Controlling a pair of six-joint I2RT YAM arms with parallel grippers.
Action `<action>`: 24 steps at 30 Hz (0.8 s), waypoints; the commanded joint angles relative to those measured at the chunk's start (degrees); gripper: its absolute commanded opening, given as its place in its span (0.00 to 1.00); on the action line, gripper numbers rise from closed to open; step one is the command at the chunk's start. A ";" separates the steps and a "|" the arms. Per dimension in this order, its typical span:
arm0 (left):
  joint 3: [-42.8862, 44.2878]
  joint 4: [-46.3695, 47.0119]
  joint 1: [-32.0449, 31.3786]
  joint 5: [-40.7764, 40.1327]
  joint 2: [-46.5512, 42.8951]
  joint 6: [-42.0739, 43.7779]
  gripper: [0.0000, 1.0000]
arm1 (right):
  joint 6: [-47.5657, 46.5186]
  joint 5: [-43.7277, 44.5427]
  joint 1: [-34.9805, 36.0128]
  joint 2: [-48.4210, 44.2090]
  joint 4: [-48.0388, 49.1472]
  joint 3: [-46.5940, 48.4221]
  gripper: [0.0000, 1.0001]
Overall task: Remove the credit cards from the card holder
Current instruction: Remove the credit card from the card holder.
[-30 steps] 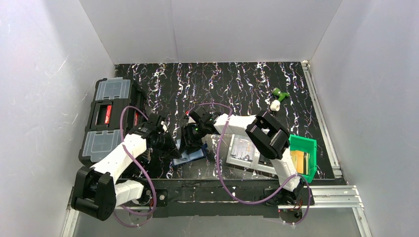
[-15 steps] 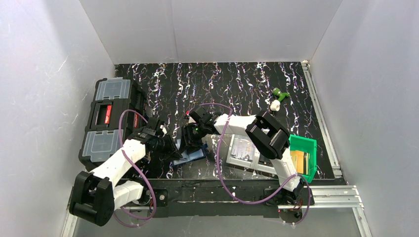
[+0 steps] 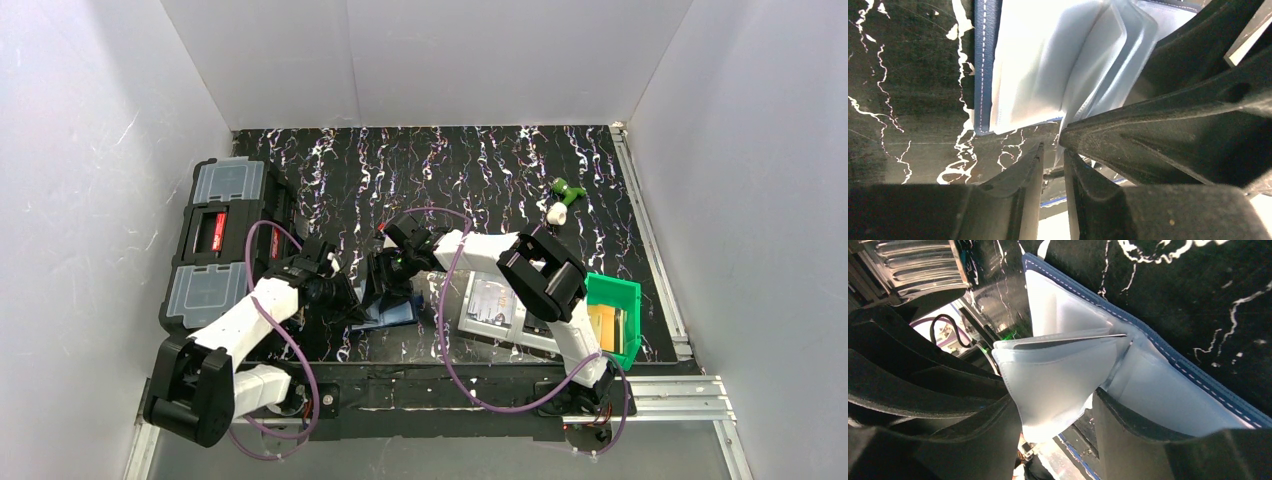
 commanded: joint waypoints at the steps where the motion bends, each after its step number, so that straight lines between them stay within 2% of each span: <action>1: 0.26 1.58 -0.43 -4.64 1.03 -0.02 0.21 | -1.00 -1.22 0.35 -1.37 -0.94 -0.50 0.63; 7: 1.04 1.66 -0.64 -6.12 1.79 -0.32 0.21 | -1.36 -0.37 0.21 -2.99 -0.91 -1.42 0.72; 12: 1.25 2.35 -1.01 -6.28 3.21 -0.10 0.25 | -1.39 -0.13 -0.07 -3.47 -0.74 -2.31 0.73; 16: 1.81 3.08 -1.08 -6.43 4.47 -0.01 0.27 | -1.20 0.06 -0.16 -3.33 -0.82 -2.76 0.68; 19: 2.88 3.27 -1.14 -6.31 5.69 0.32 0.27 | -0.89 0.21 -0.33 -3.17 -0.77 -3.08 0.59; 24: 4.35 3.44 -1.39 -5.75 7.53 1.00 0.28 | -0.57 0.34 -0.69 -2.99 -0.63 -3.76 0.54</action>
